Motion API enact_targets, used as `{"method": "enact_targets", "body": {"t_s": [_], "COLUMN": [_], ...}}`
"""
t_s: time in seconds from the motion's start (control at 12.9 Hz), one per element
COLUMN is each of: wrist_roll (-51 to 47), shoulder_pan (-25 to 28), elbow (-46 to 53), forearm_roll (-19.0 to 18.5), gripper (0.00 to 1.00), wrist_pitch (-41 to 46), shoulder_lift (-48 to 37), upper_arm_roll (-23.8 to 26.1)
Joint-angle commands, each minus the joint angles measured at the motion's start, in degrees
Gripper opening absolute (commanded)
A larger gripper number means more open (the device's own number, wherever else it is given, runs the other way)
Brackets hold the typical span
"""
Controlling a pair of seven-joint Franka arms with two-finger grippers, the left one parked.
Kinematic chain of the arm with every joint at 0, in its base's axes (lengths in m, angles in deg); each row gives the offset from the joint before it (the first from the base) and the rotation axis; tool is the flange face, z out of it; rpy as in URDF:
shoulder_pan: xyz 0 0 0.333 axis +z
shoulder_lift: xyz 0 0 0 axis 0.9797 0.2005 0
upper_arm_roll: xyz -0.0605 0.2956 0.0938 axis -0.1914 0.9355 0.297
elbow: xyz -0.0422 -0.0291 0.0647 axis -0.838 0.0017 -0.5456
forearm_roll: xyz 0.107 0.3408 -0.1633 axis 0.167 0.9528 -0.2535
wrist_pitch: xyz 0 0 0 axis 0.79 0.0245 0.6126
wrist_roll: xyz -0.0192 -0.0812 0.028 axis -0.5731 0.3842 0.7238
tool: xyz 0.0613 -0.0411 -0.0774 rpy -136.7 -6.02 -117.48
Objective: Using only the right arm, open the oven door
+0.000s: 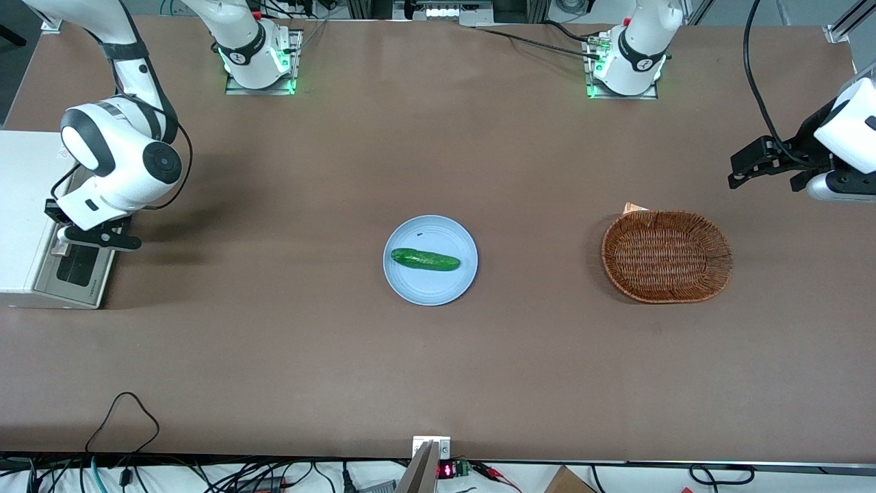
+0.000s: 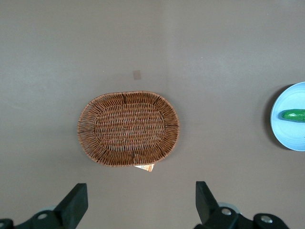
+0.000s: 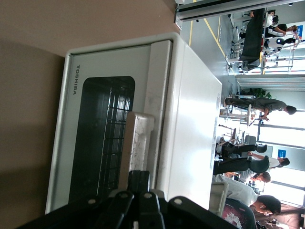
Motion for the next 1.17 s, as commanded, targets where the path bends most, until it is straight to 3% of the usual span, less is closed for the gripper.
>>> {"method": "enact_targets", "body": {"t_s": [0.0,1.09], "wrist_roll": [-1.63,-3.92], "shoulder_pan": [-1.05,-1.05], "elbow": [-0.32,-0.14], "forearm_roll": [-1.59,-1.95], "gripper": [0.0,0.0], "wrist_pitch": [-0.45,-0.89], "shoulder_lift": [-0.13,1.01], "upper_arm_roll": [0.32,0.41]}}
